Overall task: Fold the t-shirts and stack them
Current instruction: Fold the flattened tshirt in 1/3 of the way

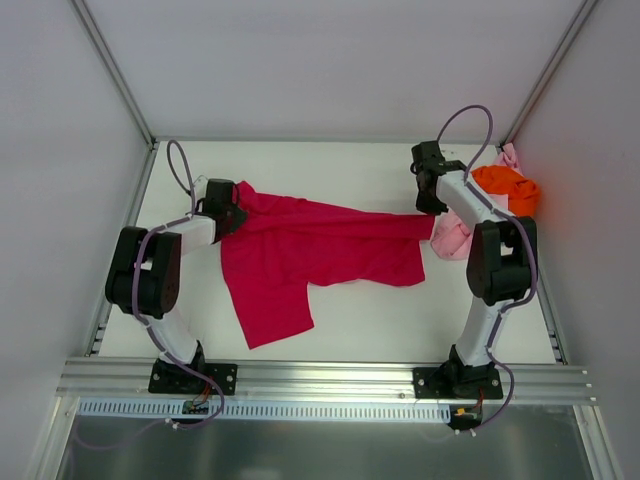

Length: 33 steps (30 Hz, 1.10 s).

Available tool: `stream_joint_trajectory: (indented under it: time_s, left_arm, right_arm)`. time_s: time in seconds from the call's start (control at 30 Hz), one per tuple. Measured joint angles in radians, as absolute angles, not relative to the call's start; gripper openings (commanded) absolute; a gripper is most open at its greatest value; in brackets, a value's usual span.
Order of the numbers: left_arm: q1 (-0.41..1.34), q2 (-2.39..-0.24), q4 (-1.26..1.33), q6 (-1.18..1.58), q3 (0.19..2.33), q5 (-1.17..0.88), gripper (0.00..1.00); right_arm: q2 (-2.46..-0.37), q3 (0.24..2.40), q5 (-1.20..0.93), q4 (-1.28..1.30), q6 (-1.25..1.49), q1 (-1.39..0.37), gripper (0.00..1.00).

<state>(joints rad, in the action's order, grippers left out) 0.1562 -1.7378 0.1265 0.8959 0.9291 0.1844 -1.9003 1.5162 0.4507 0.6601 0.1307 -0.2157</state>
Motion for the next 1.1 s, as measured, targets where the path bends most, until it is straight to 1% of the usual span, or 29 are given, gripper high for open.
stream_joint_trajectory:
  time_s: [0.37, 0.63, 1.03, 1.07, 1.1]
  left_arm:
    - [0.155, -1.711, 0.143, 0.887, 0.913, 0.167, 0.00]
    - [0.155, -1.601, 0.139, 0.888, 0.871, 0.161, 0.00]
    - [0.155, -1.516, 0.117, 0.902, 0.793, 0.161, 0.00]
    - [0.155, -1.512, 0.117, 0.902, 0.790, 0.161, 0.04]
    - [0.155, -1.508, 0.117, 0.901, 0.788, 0.161, 0.20]
  right_arm:
    - [-1.910, 1.521, 0.455, 0.660, 0.144, -0.200, 0.01]
    - [-1.943, 1.539, 0.454, 0.670, 0.153, -0.189, 0.01]
    - [-1.961, 1.539, 0.435, 0.686, 0.182, -0.171, 0.01]
    - [-1.961, 1.539, 0.433, 0.686, 0.183, -0.171, 0.01]
    - [-1.961, 1.539, 0.432, 0.686, 0.183, -0.171, 0.01]
